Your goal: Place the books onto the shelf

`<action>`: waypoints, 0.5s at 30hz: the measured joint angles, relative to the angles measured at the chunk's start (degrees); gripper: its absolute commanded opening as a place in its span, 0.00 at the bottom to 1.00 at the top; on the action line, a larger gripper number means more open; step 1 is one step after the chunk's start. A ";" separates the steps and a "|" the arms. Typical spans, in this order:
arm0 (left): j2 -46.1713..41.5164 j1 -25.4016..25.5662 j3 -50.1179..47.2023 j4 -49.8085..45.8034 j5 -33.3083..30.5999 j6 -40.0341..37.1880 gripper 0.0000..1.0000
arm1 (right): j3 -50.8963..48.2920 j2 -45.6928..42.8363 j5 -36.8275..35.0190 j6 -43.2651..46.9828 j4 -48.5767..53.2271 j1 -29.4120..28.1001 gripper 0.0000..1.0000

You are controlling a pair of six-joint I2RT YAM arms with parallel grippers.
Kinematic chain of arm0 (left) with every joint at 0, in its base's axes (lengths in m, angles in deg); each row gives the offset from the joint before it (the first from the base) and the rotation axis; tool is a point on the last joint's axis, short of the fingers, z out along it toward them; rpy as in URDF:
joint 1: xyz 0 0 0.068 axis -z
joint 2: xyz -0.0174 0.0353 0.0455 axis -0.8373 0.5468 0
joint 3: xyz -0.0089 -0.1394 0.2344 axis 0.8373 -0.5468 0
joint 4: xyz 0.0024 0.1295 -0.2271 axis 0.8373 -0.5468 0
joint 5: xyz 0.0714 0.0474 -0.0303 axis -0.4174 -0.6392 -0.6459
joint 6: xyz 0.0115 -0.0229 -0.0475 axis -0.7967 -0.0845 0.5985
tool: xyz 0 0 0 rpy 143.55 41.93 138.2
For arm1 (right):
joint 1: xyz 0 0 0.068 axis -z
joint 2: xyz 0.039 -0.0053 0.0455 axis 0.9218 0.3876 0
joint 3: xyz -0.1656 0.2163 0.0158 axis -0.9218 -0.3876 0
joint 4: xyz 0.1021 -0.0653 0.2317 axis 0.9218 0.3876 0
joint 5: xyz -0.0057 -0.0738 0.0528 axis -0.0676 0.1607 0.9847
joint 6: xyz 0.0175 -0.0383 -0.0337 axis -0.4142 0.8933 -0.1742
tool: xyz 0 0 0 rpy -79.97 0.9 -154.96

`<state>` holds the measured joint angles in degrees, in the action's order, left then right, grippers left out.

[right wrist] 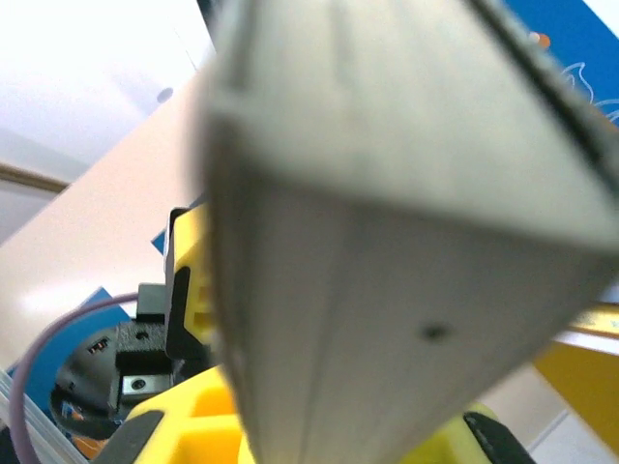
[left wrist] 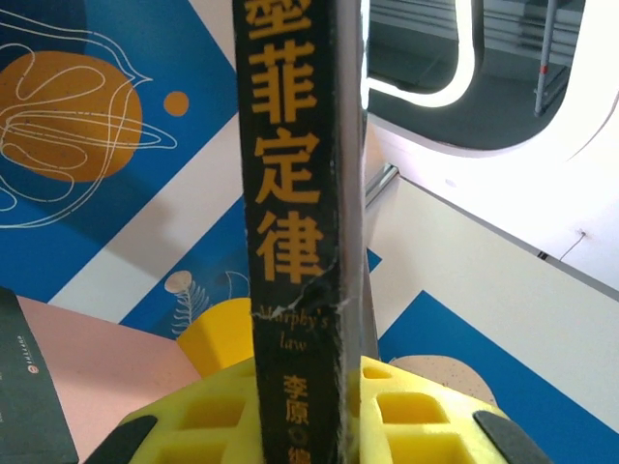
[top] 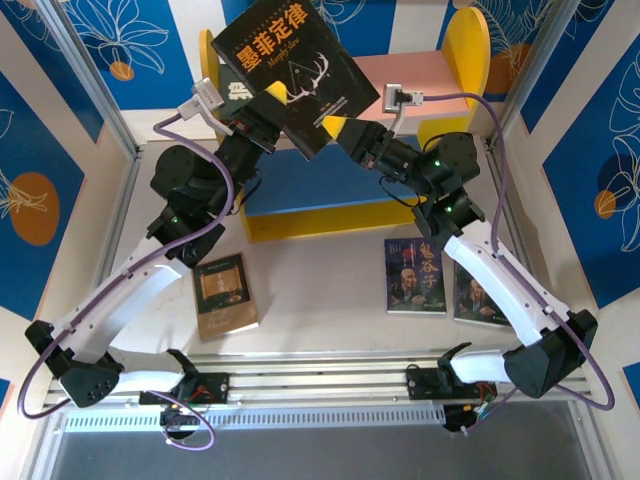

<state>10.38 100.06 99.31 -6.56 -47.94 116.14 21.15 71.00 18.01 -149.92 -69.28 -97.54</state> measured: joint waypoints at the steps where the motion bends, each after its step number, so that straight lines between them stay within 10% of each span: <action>1: -0.02 0.00 -0.04 -0.02 -0.17 -0.09 0.00 | 0.07 0.15 -0.04 -0.11 0.00 0.00 0.04; 8: -0.35 0.04 -0.76 -0.87 -2.05 -1.07 0.46 | 0.13 0.50 0.76 0.04 0.09 0.11 0.02; 15: -1.66 0.22 -0.61 -7.21 -2.51 -3.37 0.66 | 0.13 0.48 2.36 1.14 2.34 1.20 0.01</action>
<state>8.72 100.27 98.70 -13.77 -50.45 112.78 21.28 71.48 20.37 -148.78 -66.94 -96.34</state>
